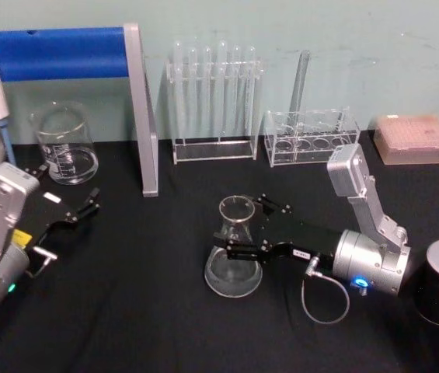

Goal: Grasp the erlenmeyer flask with one hand, shake it three times, then place it back.

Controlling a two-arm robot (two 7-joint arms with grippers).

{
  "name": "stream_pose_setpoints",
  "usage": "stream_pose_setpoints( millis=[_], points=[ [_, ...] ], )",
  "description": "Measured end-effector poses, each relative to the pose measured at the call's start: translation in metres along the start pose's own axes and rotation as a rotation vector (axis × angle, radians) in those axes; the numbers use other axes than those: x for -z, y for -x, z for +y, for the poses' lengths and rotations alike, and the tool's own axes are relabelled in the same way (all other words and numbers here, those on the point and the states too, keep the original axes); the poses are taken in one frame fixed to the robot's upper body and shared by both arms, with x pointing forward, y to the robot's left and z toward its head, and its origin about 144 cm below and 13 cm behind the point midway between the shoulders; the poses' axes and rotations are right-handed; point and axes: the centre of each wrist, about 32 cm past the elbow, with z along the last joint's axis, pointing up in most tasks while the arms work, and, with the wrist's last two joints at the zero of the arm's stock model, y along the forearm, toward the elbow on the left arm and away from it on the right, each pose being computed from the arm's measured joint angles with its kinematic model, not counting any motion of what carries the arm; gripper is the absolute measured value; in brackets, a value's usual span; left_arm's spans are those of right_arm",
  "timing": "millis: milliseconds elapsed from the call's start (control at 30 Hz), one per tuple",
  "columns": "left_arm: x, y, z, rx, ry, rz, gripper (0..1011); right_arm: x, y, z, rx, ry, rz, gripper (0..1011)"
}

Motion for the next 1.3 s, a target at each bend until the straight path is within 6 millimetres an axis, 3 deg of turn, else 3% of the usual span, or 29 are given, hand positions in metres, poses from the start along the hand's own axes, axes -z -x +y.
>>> stream_pose_setpoints(
  millis=[833,1300],
  points=[
    [0.000,0.000,0.000,0.000,0.000,0.000,1001,-0.002,0.005,-0.008,0.019,0.022,-0.022,1000],
    [0.000,0.000,0.000,0.000,0.000,0.000,1001,0.002,0.021,-0.050,0.111,0.068,-0.043,1000]
  ],
)
